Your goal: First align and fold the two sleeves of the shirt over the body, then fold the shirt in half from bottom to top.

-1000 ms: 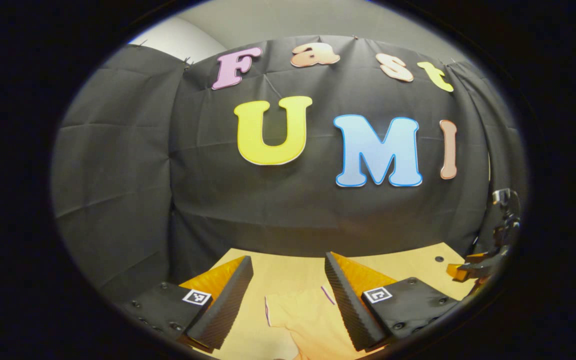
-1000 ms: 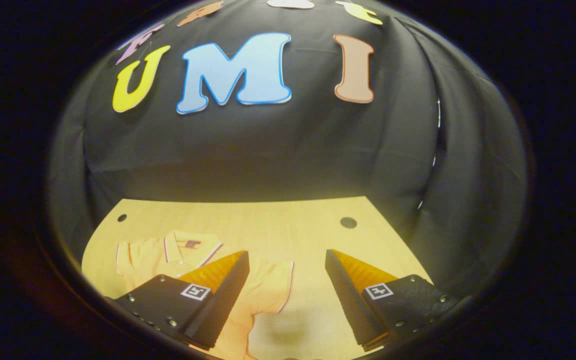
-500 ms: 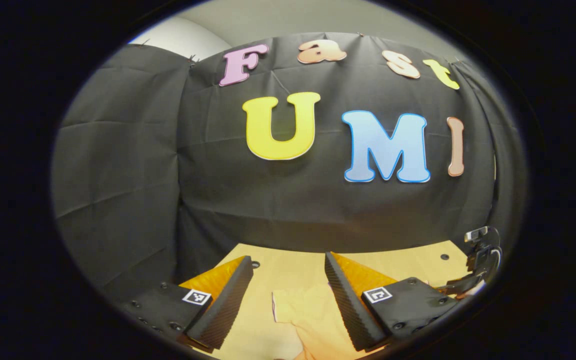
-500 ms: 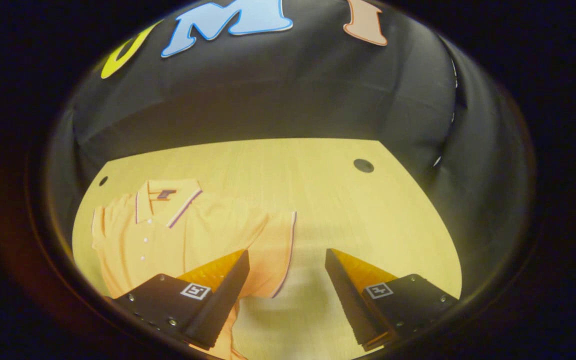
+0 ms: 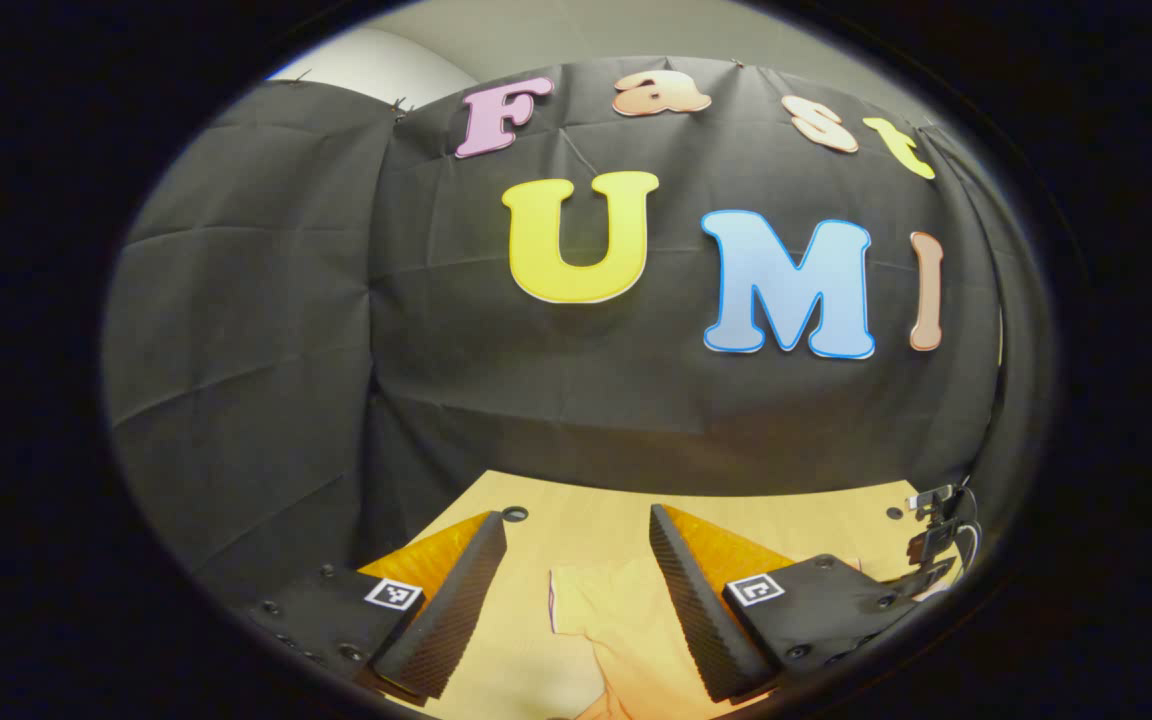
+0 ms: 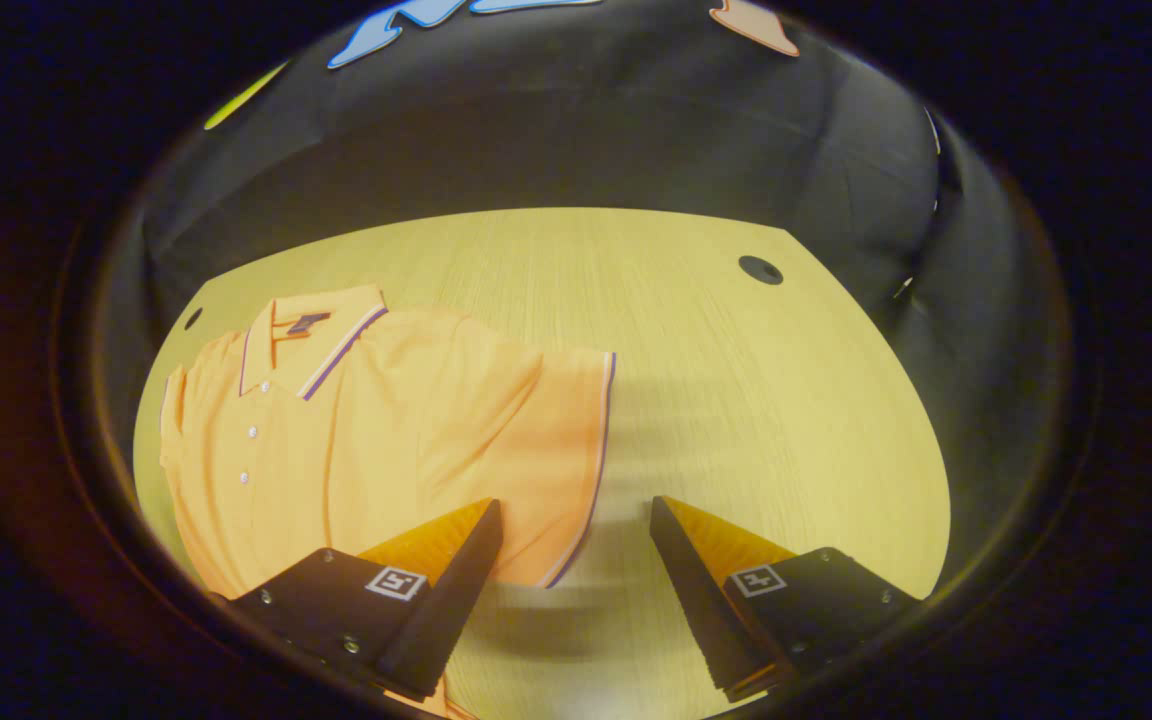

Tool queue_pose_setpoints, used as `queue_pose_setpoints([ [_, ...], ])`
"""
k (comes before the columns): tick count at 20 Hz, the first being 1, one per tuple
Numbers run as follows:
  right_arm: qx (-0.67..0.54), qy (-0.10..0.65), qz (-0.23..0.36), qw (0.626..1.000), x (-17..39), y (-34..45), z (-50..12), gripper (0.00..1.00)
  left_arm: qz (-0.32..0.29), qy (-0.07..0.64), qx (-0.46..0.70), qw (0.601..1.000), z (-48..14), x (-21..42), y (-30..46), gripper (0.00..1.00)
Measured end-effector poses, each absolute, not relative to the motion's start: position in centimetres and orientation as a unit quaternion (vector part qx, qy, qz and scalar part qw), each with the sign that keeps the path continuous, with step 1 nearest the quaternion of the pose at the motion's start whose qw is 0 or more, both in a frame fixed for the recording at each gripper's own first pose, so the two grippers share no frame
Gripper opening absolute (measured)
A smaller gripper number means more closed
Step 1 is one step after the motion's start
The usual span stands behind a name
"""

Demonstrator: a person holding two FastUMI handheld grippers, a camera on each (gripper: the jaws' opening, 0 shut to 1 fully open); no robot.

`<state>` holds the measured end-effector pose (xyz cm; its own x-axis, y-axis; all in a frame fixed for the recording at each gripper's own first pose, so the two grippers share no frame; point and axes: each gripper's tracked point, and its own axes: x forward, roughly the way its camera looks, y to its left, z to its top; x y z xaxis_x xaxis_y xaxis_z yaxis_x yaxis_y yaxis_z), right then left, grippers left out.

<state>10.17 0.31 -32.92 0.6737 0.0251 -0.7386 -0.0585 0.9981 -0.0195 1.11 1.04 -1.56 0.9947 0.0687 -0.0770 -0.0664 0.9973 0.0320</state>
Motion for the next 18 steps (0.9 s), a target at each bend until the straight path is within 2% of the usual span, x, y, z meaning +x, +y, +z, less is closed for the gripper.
queue_pose_setpoints([
  [1, -0.015, 0.401, 0.027, 0.915, 10.3, 0.6, -32.9, 0.94, 0.036, 0.04, 0.014, 0.998, -1.7, 0.9, 1.1, 0.95],
  [3, -0.002, 0.405, 0.039, 0.913, 10.2, 1.4, -33.1, 0.84, 0.038, 0.042, 0.011, 0.998, -1.6, 0.7, 1.1, 0.94],
  [7, 0.012, 0.41, 0.044, 0.911, 10.4, 1.5, -32.9, 0.49, 0.043, 0.046, -0.001, 0.998, -2.1, 0.4, 1.2, 0.94],
  [9, 0.014, 0.413, 0.051, 0.909, 10.6, 1.2, -32.9, 0.47, 0.044, 0.05, -0.007, 0.998, -2.3, 0.4, 1.2, 0.94],
  [11, 0.028, 0.418, 0.048, 0.907, 10.6, 1.4, -33.0, 0.08, 0.047, 0.052, -0.011, 0.998, -2.5, 0.4, 1.3, 0.94],
  [13, 0.027, 0.416, 0.049, 0.908, 10.7, 1.3, -32.7, 0.1, 0.049, 0.053, -0.014, 0.997, -2.6, 0.3, 1.4, 0.94],
  [14, 0.026, 0.417, 0.047, 0.908, 10.7, 1.3, -32.8, 0.0, 0.05, 0.054, -0.013, 0.997, -2.6, 0.3, 1.4, 0.94],
  [18, 0.008, 0.402, 0.04, 0.915, 11.5, 1.4, -31.5, 0.0, 0.054, 0.054, -0.011, 0.997, -2.6, -0.1, 1.9, 0.94],
])
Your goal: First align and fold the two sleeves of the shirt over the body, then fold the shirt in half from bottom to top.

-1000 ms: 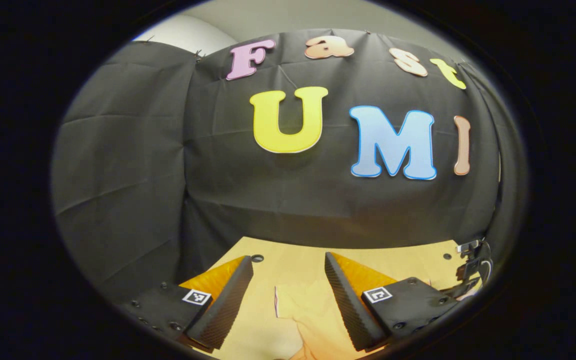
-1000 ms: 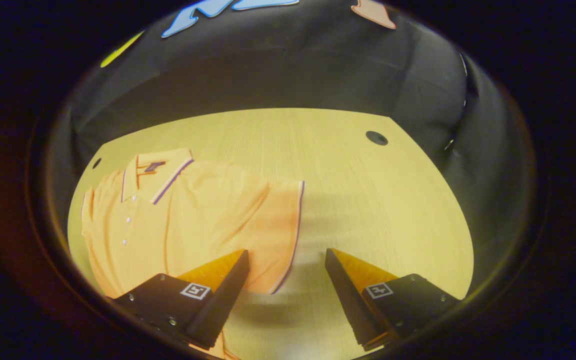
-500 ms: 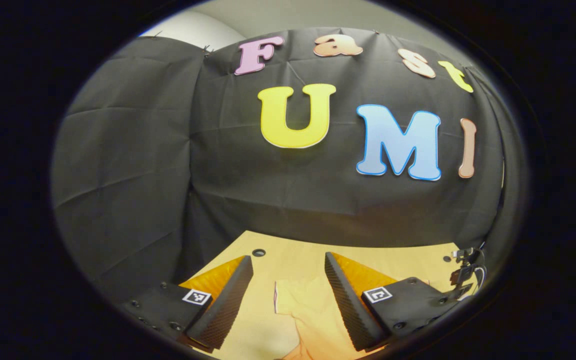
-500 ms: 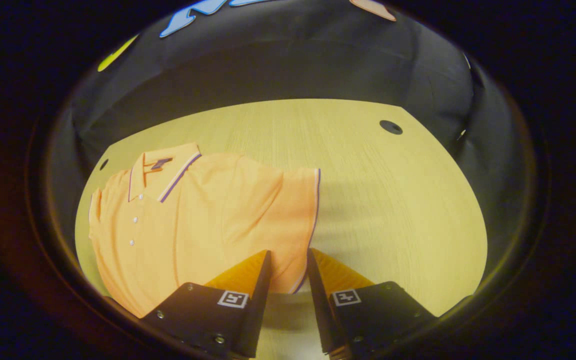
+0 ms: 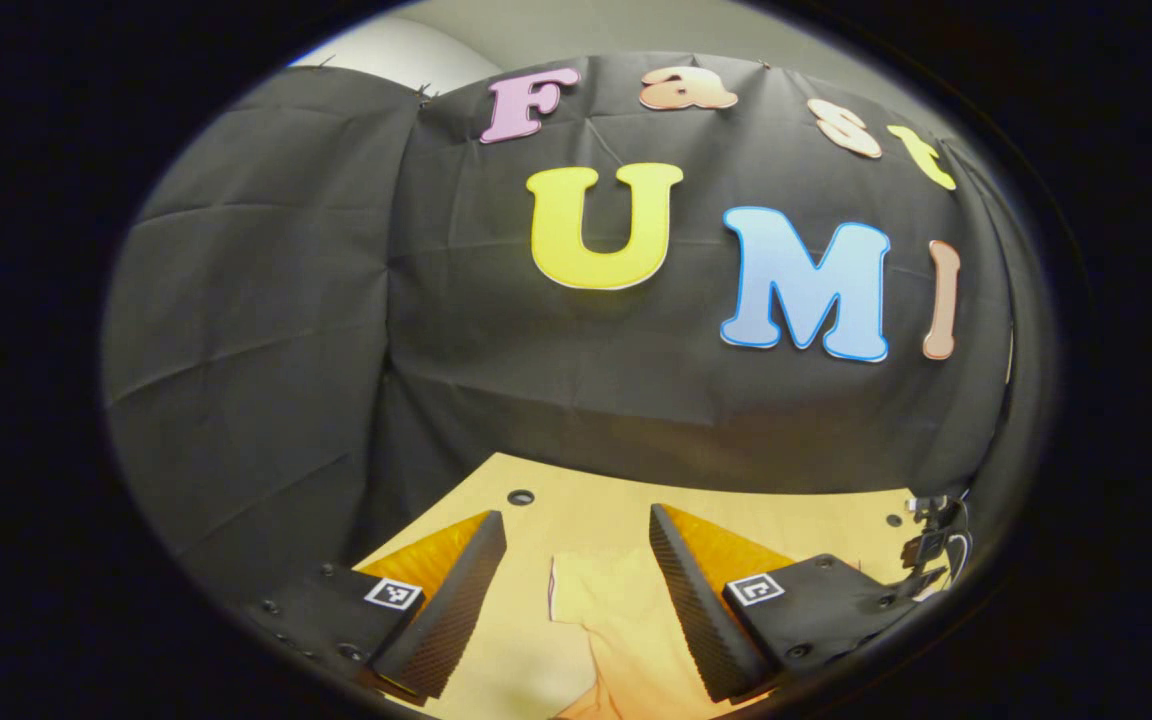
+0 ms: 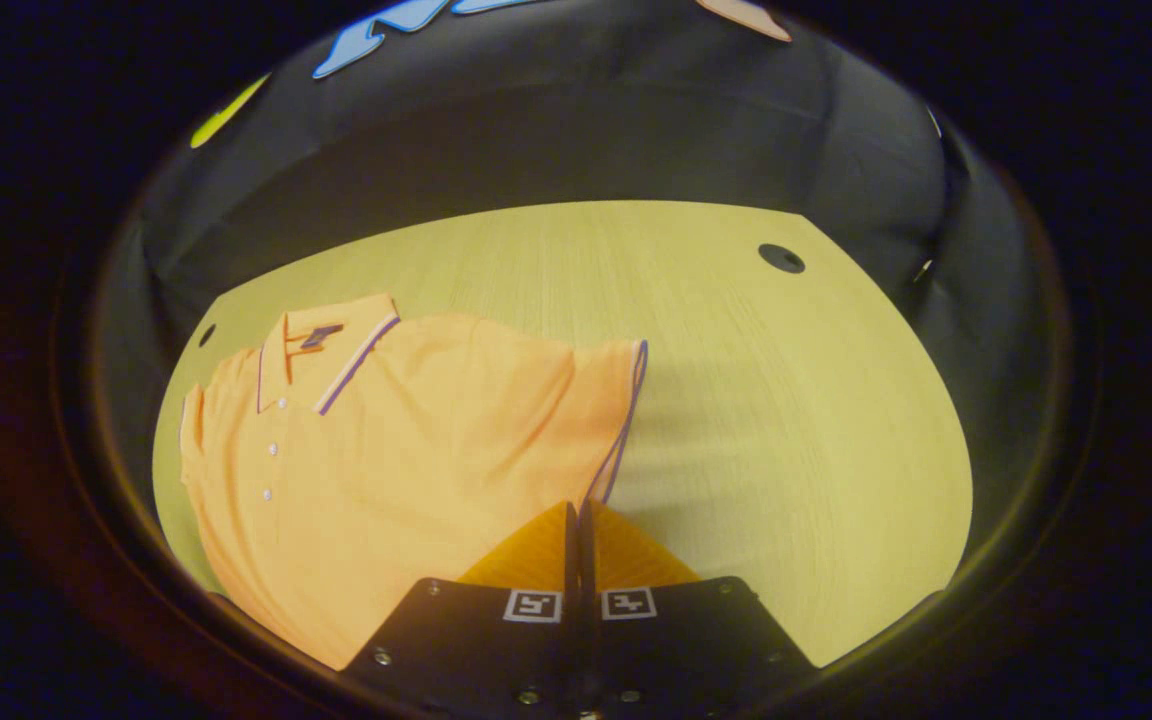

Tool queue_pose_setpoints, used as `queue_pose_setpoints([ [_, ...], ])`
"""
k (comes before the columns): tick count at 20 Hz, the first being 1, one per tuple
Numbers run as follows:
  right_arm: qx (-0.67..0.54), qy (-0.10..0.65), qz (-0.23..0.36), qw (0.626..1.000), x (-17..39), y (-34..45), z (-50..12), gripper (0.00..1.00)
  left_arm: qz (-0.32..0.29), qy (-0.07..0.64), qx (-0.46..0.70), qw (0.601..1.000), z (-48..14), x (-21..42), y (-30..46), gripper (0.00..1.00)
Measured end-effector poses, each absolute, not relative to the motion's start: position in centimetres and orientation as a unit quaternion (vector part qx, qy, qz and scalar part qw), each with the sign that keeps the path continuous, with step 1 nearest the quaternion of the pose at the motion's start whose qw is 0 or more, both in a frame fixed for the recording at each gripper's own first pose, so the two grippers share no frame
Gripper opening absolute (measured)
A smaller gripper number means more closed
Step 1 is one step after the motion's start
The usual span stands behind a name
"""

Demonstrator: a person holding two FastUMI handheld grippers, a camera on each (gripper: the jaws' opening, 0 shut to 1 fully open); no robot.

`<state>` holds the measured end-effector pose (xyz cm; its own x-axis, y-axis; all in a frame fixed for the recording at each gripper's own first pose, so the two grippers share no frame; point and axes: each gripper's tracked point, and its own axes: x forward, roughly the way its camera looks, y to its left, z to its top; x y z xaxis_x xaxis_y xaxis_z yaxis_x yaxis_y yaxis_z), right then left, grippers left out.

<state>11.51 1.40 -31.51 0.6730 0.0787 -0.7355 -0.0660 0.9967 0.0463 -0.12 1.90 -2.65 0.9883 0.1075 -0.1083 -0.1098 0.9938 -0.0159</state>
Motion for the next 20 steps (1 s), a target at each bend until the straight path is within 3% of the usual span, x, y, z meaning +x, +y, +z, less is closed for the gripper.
queue_pose_setpoints([
  [5, -0.023, 0.36, 0.067, 0.93, 12.9, 4.3, -27.7, 0.0, 0.06, 0.056, -0.017, 0.996, -2.9, -0.3, 2.4, 0.94],
  [9, -0.048, 0.327, 0.112, 0.937, 13.6, 9.3, -24.9, 0.03, 0.066, 0.057, -0.018, 0.996, -3.3, -0.6, 3.1, 0.94],
  [11, -0.065, 0.317, 0.142, 0.935, 13.4, 12.2, -24.2, 0.0, 0.07, 0.058, -0.016, 0.996, -3.3, -0.7, 3.5, 0.94],
  [15, -0.101, 0.32, 0.196, 0.921, 11.9, 17.5, -25.1, 0.0, 0.082, 0.058, -0.01, 0.995, -3.4, -1.4, 4.7, 0.94],
  [20, -0.136, 0.341, 0.216, 0.905, 10.6, 20.1, -28.0, 0.0, 0.097, 0.064, 0.001, 0.993, -3.8, -2.4, 6.3, 0.95],
])
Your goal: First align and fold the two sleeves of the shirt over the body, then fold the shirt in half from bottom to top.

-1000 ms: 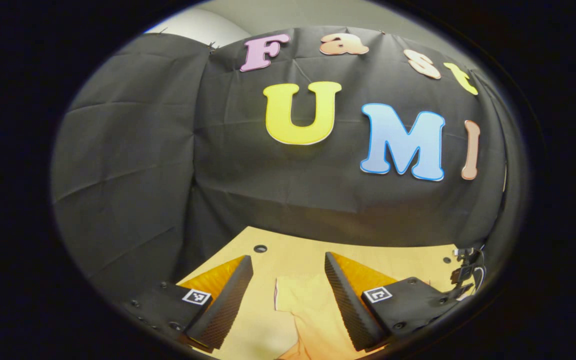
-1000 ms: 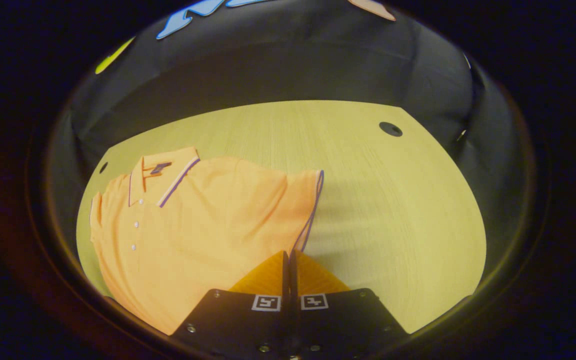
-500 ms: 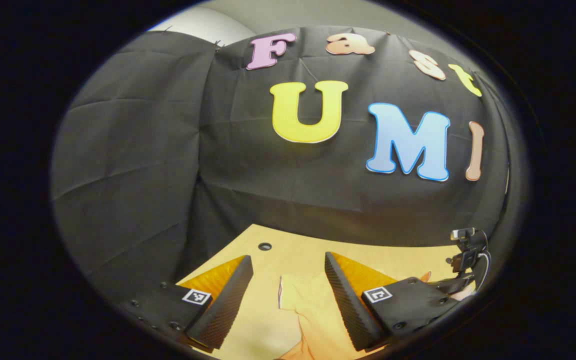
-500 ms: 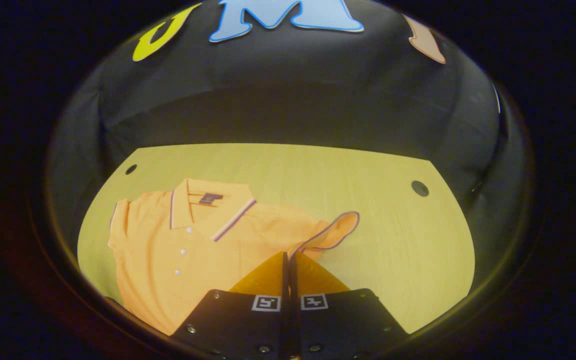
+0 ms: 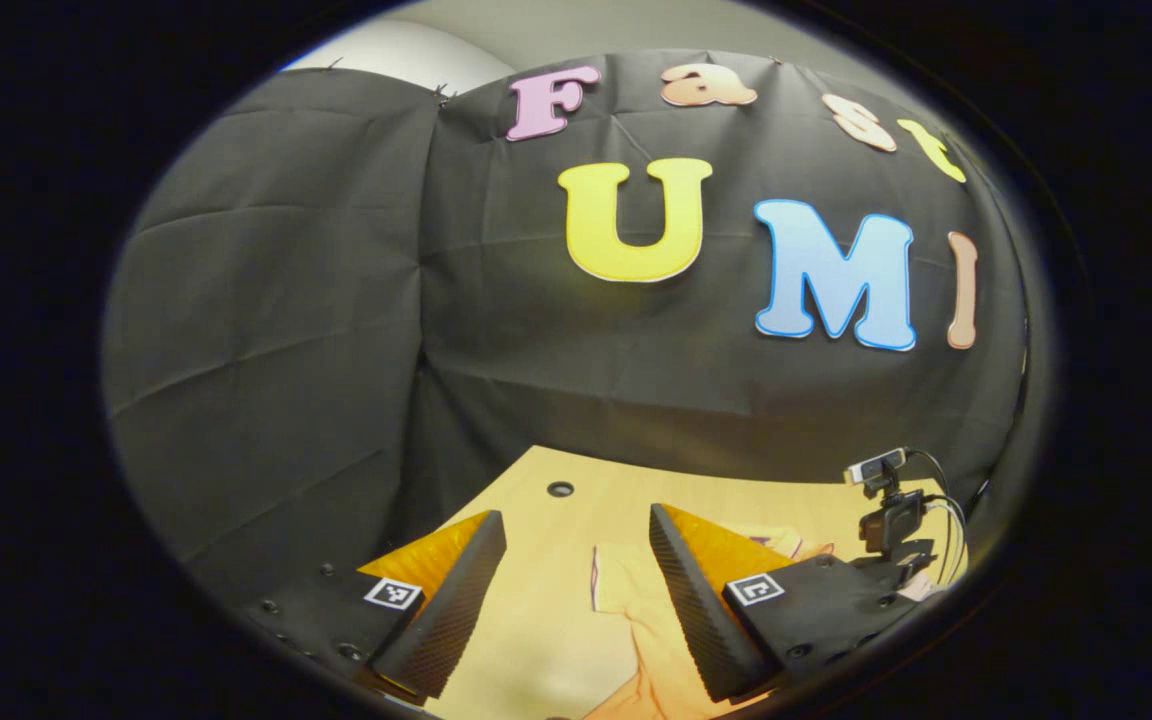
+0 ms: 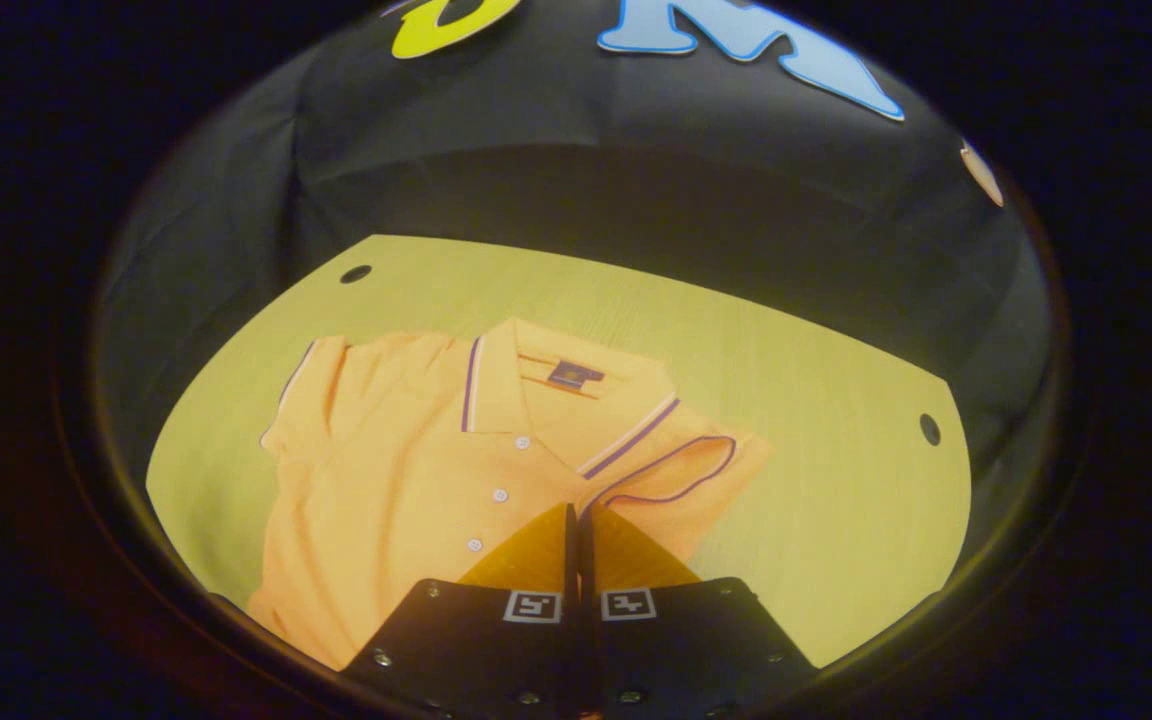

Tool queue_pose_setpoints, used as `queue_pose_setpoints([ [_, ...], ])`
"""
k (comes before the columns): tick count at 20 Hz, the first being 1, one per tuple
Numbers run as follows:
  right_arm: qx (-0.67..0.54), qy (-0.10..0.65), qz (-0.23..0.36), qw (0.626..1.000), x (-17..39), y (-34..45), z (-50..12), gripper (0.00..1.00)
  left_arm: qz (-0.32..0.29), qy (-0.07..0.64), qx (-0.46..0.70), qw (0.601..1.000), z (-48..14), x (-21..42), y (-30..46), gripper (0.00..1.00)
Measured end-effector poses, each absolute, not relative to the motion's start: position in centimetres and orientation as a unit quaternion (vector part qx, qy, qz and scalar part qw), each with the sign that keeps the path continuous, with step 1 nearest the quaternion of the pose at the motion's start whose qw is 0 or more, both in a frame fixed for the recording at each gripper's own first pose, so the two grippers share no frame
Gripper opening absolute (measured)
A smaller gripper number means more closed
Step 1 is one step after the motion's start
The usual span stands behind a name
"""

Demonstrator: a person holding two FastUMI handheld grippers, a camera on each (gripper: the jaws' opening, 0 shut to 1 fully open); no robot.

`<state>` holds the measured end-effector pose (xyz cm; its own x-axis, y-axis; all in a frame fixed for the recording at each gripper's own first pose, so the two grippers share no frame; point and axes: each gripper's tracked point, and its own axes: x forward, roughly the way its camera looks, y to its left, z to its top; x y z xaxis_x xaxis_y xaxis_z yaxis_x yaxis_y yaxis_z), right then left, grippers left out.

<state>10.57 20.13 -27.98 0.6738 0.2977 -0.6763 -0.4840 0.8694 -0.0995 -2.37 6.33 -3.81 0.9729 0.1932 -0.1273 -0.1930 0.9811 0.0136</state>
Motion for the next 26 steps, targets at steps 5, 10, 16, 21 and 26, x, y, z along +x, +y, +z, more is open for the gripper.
queue_pose_setpoints([
  [5, -0.13, 0.36, 0.224, 0.896, 9.9, 20.9, -28.8, 0.16, 0.102, 0.07, 0.0, 0.992, -4.4, -2.6, 6.9, 0.95],
  [10, -0.13, 0.35, 0.216, 0.902, 9.5, 20.1, -27.7, 0.28, 0.092, 0.073, -0.001, 0.993, -4.9, -1.7, 6.5, 0.95],
  [16, -0.117, 0.343, 0.206, 0.909, 8.7, 18.4, -26.2, 0.29, 0.072, 0.089, 0.005, 0.993, -7.7, 0.7, 5.8, 0.95],
  [21, -0.11, 0.334, 0.2, 0.914, 7.1, 16.7, -24.8, 0.29, 0.05, 0.116, 0.006, 0.992, -11.7, 4.5, 5.3, 0.95],
  [26, -0.104, 0.337, 0.186, 0.917, 4.9, 14.5, -24.4, 0.28, 0.033, 0.152, 0.006, 0.988, -17.2, 9.0, 4.9, 0.94],
])
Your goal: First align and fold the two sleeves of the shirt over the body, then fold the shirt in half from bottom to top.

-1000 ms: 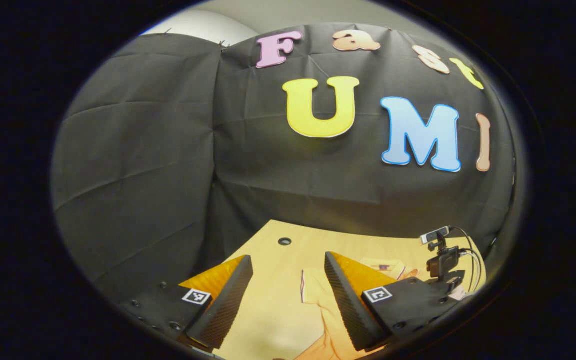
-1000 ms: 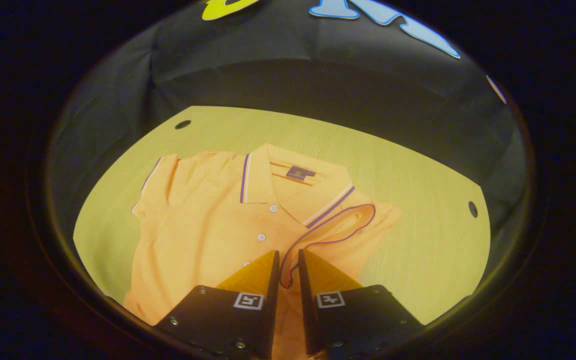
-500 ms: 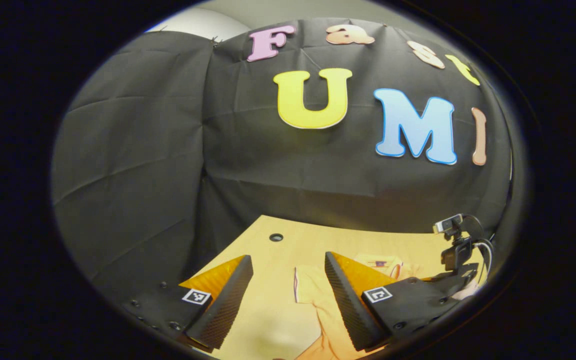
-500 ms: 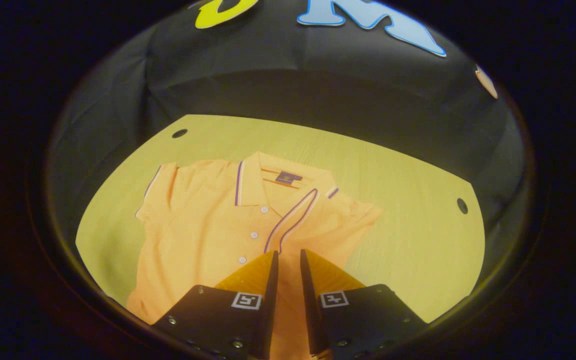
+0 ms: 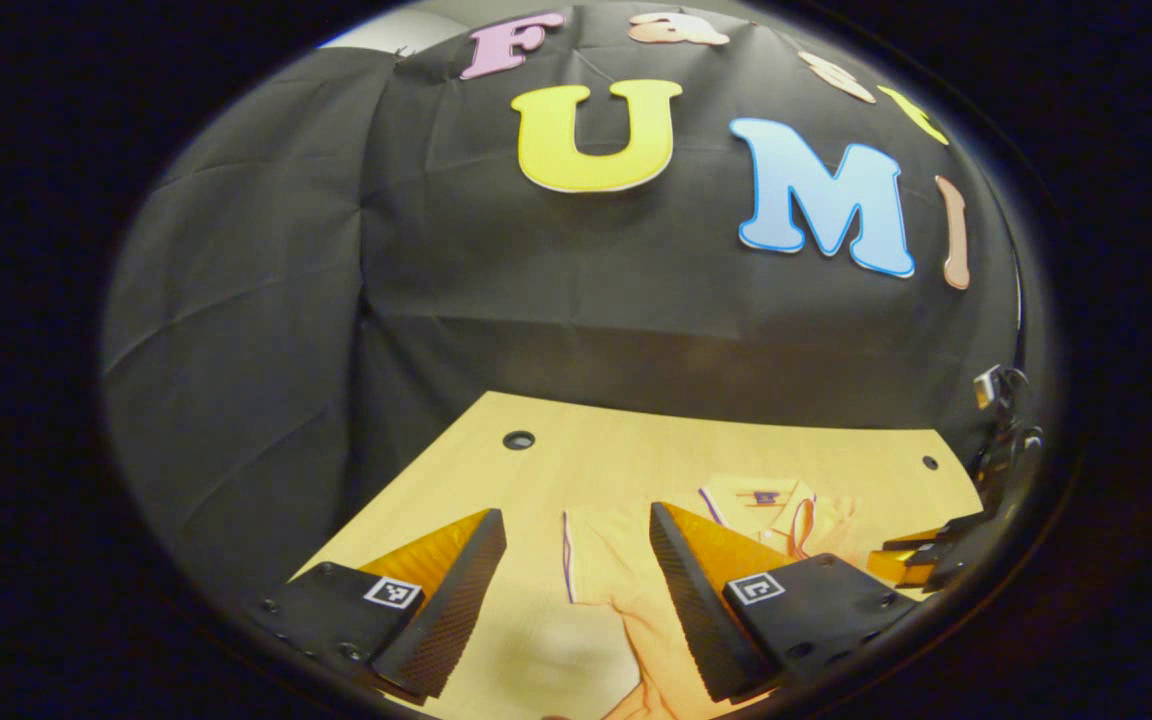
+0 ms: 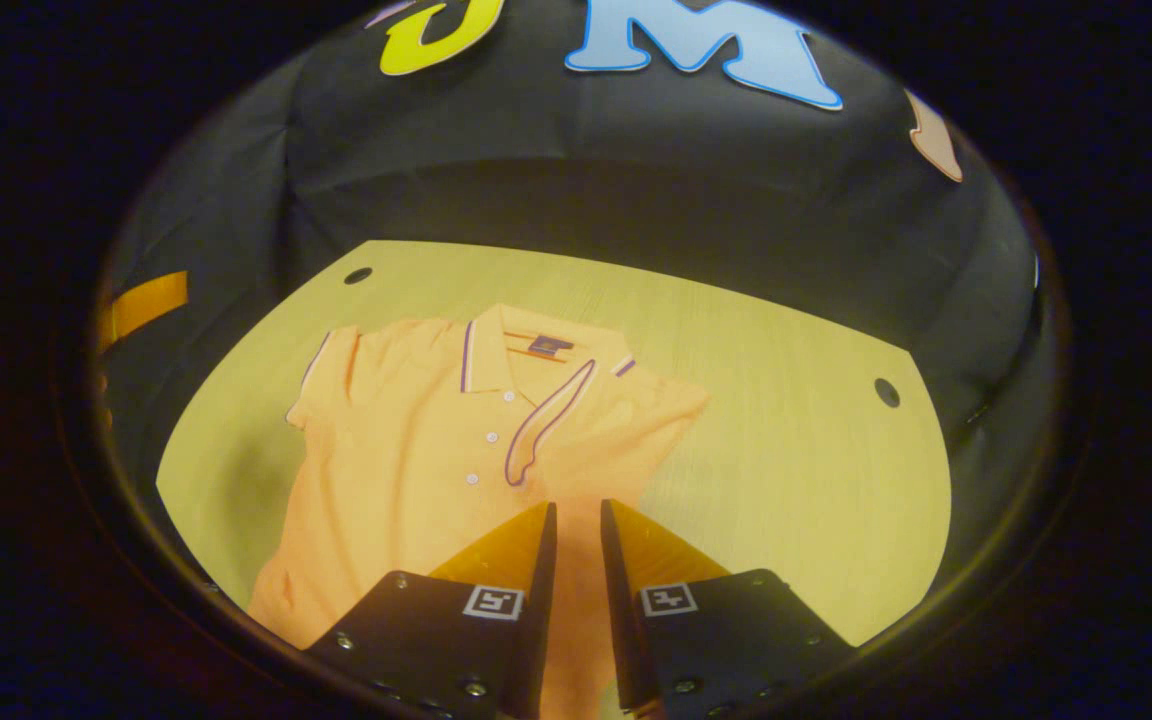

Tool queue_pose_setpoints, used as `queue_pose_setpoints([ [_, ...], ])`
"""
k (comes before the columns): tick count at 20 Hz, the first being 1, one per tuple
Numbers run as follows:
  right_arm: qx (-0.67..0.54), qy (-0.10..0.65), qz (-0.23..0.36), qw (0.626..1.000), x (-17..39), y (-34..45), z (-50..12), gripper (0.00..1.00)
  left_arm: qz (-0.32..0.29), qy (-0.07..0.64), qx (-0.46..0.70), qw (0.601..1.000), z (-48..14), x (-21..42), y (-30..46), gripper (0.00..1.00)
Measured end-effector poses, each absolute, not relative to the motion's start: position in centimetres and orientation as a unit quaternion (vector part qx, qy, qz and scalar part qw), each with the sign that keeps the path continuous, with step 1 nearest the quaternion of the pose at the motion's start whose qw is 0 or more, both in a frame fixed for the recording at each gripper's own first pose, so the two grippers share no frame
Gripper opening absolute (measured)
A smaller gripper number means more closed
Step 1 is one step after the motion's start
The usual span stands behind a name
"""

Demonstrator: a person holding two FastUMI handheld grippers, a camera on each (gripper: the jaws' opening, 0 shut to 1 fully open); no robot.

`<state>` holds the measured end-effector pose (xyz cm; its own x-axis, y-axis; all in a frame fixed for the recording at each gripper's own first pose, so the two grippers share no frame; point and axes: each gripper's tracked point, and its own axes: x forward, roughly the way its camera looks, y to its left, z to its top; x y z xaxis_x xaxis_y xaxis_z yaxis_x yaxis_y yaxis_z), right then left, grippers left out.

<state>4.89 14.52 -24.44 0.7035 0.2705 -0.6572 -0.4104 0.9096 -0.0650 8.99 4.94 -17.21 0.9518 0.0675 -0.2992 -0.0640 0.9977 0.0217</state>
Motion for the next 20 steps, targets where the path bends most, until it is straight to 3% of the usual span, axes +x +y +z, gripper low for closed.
queue_pose_setpoints([
  [11, -0.082, 0.385, 0.128, 0.91, -1.3, 9.2, -26.8, 0.28, 0.014, 0.265, 0.012, 0.964, -31.6, 15.8, 5.4, 0.95],
  [12, -0.079, 0.389, 0.122, 0.91, -1.7, 8.9, -27.0, 0.32, 0.015, 0.276, 0.011, 0.961, -32.7, 16.2, 5.7, 0.95],
  [13, -0.075, 0.392, 0.117, 0.909, -1.9, 8.6, -27.1, 0.28, 0.016, 0.284, 0.008, 0.959, -33.5, 16.3, 5.9, 0.95],
  [20, -0.062, 0.397, 0.096, 0.911, -2.1, 7.6, -27.1, 0.28, 0.03, 0.323, 0.008, 0.946, -37.5, 16.6, 6.4, 0.95],
])
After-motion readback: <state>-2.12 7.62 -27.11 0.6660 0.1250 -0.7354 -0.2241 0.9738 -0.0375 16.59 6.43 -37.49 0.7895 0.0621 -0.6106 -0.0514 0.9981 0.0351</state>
